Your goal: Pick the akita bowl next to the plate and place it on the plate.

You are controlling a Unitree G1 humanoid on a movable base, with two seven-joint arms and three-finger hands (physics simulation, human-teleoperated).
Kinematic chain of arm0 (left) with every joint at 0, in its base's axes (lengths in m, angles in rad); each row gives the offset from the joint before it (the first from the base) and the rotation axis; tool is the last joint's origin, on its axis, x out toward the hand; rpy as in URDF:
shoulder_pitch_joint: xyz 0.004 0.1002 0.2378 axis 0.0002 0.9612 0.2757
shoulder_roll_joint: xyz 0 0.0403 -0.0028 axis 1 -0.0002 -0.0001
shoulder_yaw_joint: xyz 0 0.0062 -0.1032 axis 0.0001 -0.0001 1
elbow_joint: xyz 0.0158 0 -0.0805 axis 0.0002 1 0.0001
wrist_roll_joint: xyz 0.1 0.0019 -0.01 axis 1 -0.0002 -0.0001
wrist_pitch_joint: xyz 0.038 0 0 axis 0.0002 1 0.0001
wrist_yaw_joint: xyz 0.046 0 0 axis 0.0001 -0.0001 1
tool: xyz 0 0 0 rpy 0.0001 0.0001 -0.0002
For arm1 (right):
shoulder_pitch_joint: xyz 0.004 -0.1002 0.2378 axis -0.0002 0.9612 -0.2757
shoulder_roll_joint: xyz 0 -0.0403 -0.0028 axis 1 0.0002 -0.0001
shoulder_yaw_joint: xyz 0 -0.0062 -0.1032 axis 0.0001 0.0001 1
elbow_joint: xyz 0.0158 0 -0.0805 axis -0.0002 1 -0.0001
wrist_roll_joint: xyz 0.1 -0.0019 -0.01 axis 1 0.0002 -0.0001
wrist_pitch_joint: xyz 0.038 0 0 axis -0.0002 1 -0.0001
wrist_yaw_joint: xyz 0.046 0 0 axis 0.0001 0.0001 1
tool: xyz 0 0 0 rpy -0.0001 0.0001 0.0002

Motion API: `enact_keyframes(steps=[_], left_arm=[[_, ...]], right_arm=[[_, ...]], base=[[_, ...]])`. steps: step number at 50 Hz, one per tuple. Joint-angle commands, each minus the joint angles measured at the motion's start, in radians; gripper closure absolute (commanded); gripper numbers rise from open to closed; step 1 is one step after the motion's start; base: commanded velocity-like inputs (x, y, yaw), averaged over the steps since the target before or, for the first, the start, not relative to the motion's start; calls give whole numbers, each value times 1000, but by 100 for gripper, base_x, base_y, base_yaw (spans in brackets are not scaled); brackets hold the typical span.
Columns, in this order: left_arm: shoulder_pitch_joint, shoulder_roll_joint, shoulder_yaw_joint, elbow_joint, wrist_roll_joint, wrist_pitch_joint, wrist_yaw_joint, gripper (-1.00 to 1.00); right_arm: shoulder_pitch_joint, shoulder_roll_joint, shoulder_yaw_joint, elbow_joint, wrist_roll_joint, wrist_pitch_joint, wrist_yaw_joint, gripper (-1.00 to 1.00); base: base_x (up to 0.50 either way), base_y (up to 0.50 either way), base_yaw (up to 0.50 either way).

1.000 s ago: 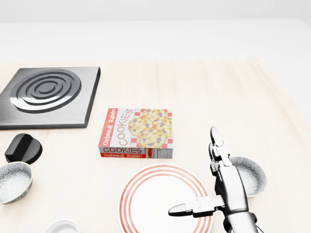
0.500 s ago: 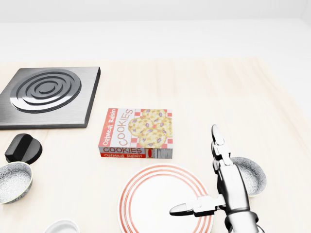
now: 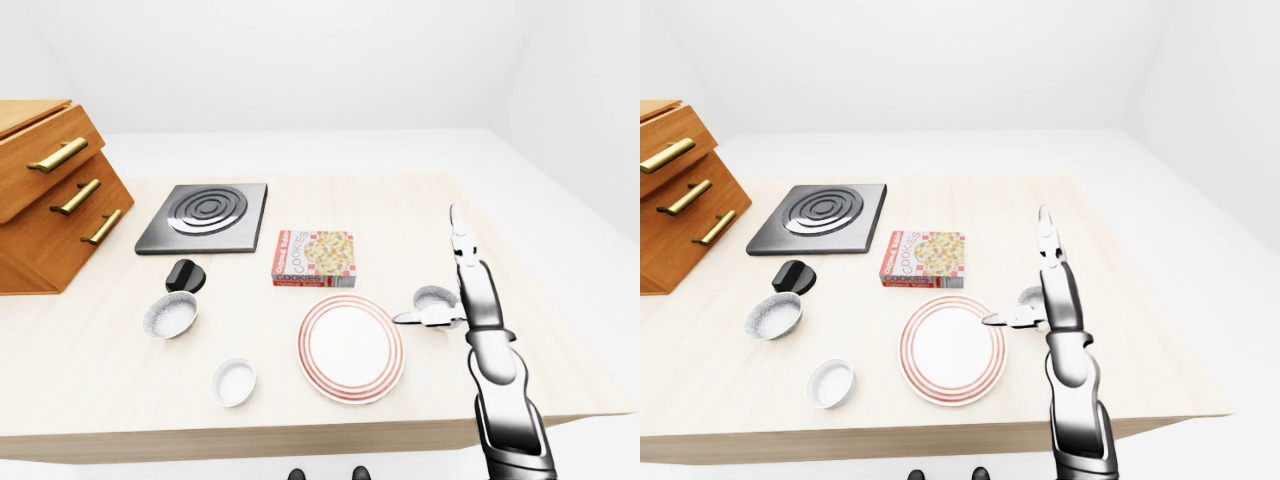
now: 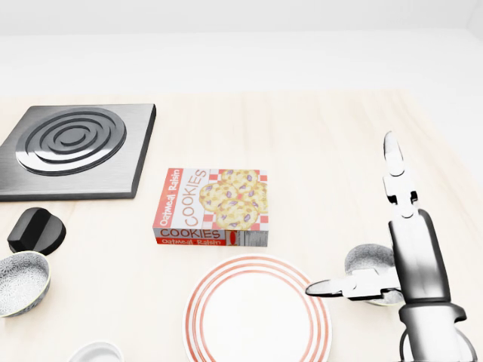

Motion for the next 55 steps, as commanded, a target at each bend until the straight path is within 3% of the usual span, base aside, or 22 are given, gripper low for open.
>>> enact_keyframes(steps=[1,3,5,6,8,11,17,18,21,26,37,39,49,55], left_arm=[[3,-2,2,1,-3,0,-4,-100],[0,-2,0,1,-2,0,-1,-100],[3,0,2,1,-4,0,-5,-100],[2,0,2,0,-4,0,-4,-100],[2,1,2,-1,-4,0,-3,-100],[2,2,2,0,-5,0,-3,-100],[-3,-1,-1,1,-2,0,2,-100],[-4,-3,-1,3,-2,0,1,-100],[3,3,3,1,-7,0,-1,-100],[-3,-4,-1,3,-4,0,1,-100],[-1,-1,0,2,-6,0,0,-100],[0,1,0,1,-6,0,0,-100],[1,4,2,0,-7,0,0,-100],[1,5,2,0,-7,0,1,-100]], right_arm=[[-23,-26,-72,-153,-137,86,36,-100],[-17,-50,-78,-166,-201,84,17,-100],[-16,-58,-91,-165,-259,49,-5,-100],[-16,-46,-96,-183,-250,68,17,-100],[-6,-44,-94,-209,-291,64,26,-100],[-12,-38,-106,-213,-299,84,43,-100],[8,-64,-122,-159,-372,0,14,-100],[16,-82,-126,-142,-428,-37,-16,-100],[21,-92,-145,-118,-497,-89,-52,-100],[-5,-138,-163,13,-723,-89,-241,-100],[11,-148,-146,106,-887,-89,-317,-100],[5,-174,-139,151,-971,-89,-373,-100],[-25,-193,-136,247,-1008,-89,-432,-100],[-65,-222,-130,334,-1020,-89,-518,-100]], base=[[0,0,0],[0,0,0],[0,0,0],[0,0,0],[0,0,0],[0,0,0],[0,0,0],[0,0,0],[0,0,0],[0,0,0],[0,0,0],[0,0,0],[0,0,0],[0,0,0]])
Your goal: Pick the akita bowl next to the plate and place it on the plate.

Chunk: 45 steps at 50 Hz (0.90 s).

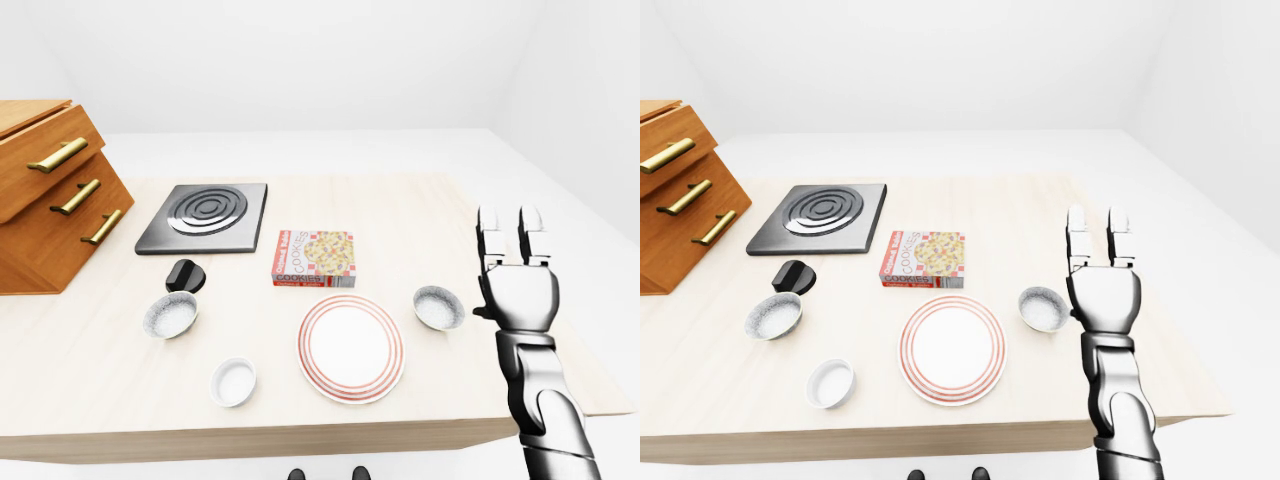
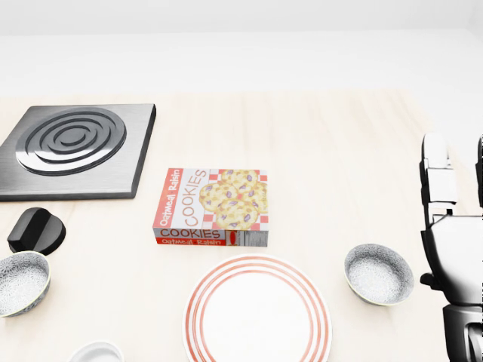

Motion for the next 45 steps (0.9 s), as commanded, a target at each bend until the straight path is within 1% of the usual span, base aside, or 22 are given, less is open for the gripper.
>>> enact_keyframes(steps=[1,4,6,7,15,20,23,26,33,36,39,41,43,45], left_arm=[[2,4,2,-2,-1,0,1,-100],[3,5,3,-2,-1,0,0,-100],[1,-1,1,1,-1,0,-1,-100],[2,0,2,0,-1,0,-2,-100],[-2,-3,-1,-1,1,0,0,-100],[-7,-7,-4,3,2,0,0,-100],[-6,-6,-4,1,2,0,1,-100],[-6,-7,-5,2,1,0,1,-100],[-1,-2,-2,0,-2,0,0,-100],[-5,-9,-4,2,1,0,1,-100],[-1,-3,-1,0,-2,0,0,-100],[-4,-8,-4,2,0,0,1,-100],[0,1,0,-2,-2,0,1,-100],[0,-2,0,-1,-1,0,1,-100]], right_arm=[[-48,-42,9,150,-68,0,-133,-100],[-50,-46,14,158,-61,1,-135,-100],[-57,-53,21,179,-65,4,-157,-100],[-59,-61,29,182,-78,0,-170,-100],[-68,-59,57,263,-56,0,-170,-100],[-47,-61,52,219,-36,0,-170,-100],[-16,-63,47,142,-55,0,-123,-100],[3,-53,43,102,-66,0,-101,-100],[20,-37,42,115,-79,0,-85,-100],[26,-33,39,109,-76,0,-77,-100],[30,-30,39,111,-79,0,-73,-100],[35,-27,37,103,-73,0,-60,-100],[39,-22,38,96,-70,0,-53,-100],[51,-15,40,86,-68,0,-43,-100]], base=[[0,0,0],[0,0,0],[0,0,0],[0,0,0],[0,0,0],[0,0,0],[0,0,0],[0,0,0],[0,0,0],[0,0,0],[0,0,0],[0,0,0],[0,0,0],[0,0,0]])
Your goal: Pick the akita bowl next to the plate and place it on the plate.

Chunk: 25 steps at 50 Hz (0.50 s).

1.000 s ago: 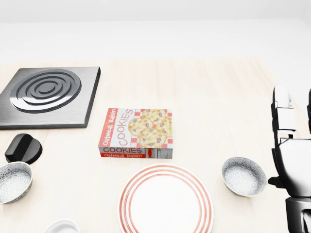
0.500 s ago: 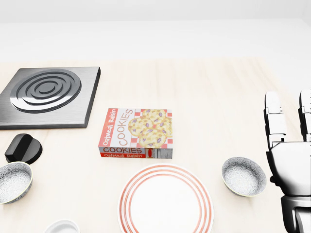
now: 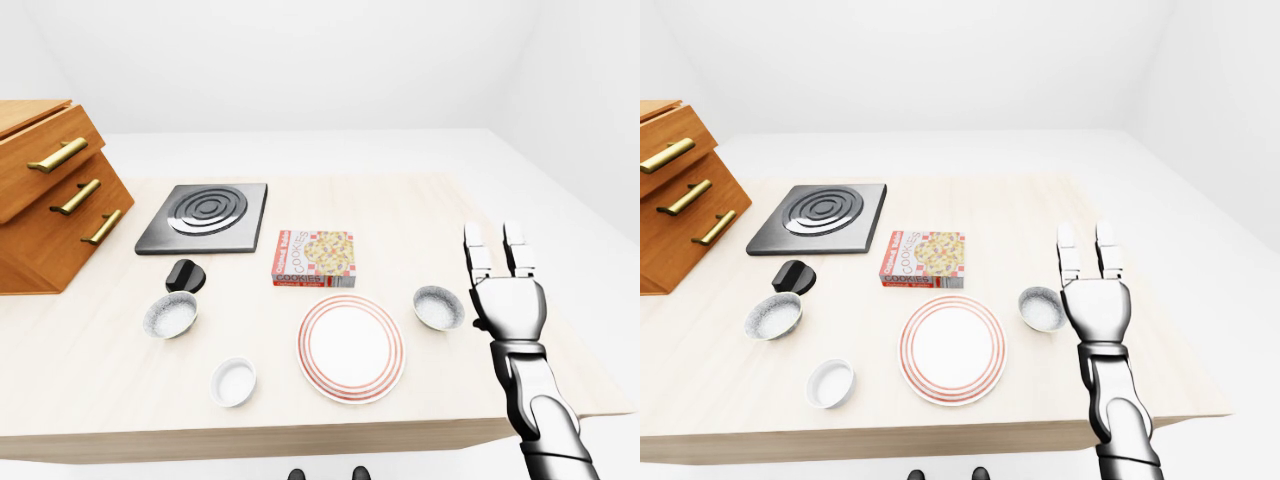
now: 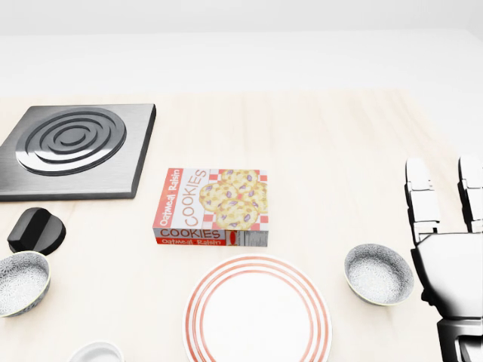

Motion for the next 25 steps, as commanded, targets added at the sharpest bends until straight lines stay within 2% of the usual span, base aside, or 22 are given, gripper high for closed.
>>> enact_keyframes(steps=[1,9,25], left_arm=[[2,1,1,-1,0,0,0,-100],[3,2,2,-1,-1,0,0,-100],[-2,0,0,1,3,0,3,-100]], right_arm=[[35,21,2,-37,0,0,42,-100],[56,38,2,-72,10,0,80,-100],[76,61,21,-87,4,0,93,-100]], base=[[0,0,0],[0,0,0],[0,0,0]])
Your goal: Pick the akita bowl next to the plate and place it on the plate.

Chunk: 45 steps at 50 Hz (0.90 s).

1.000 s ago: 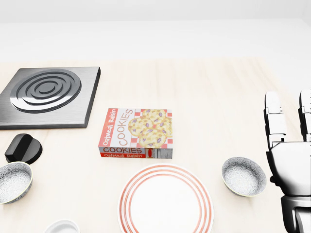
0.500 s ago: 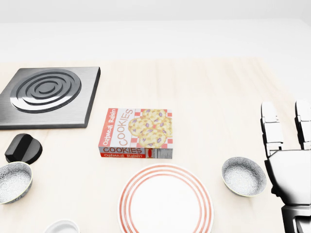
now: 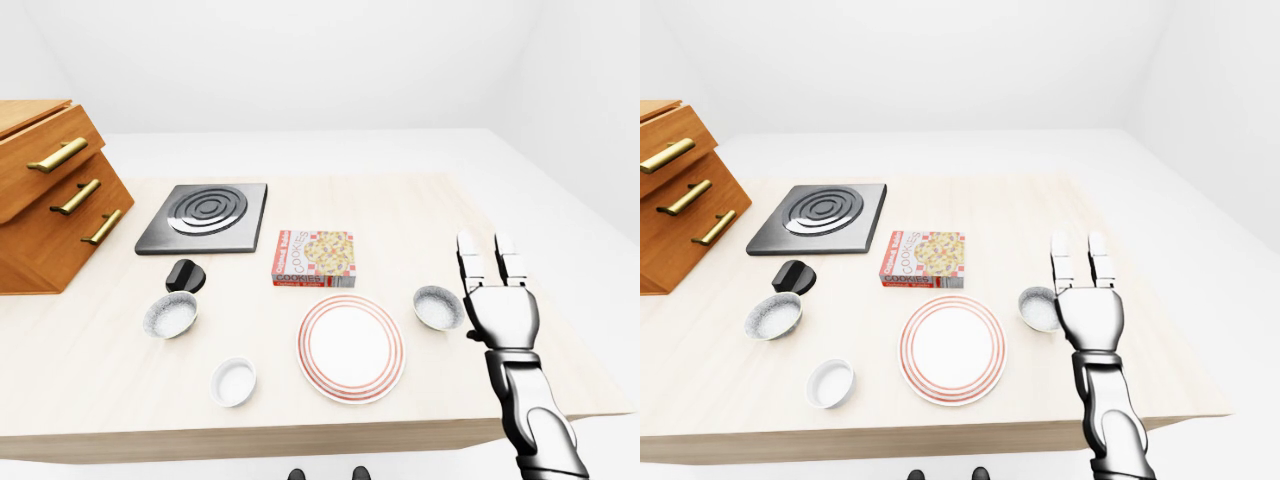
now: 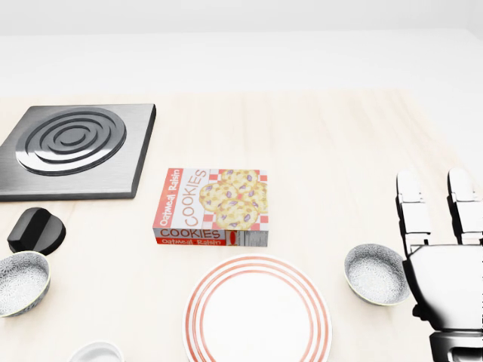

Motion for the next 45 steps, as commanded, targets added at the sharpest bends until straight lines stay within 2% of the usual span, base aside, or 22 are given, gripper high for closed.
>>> enact_keyframes(steps=[1,19,45], left_arm=[[-1,1,-1,1,1,0,1,-100],[1,2,1,-1,0,0,2,-100],[0,-2,0,1,0,0,0,-100]], right_arm=[[20,19,9,-27,6,0,25,-100],[32,32,23,-19,12,0,29,-100],[10,35,98,144,40,0,-49,-100]], base=[[0,0,0],[0,0,0],[0,0,0]])
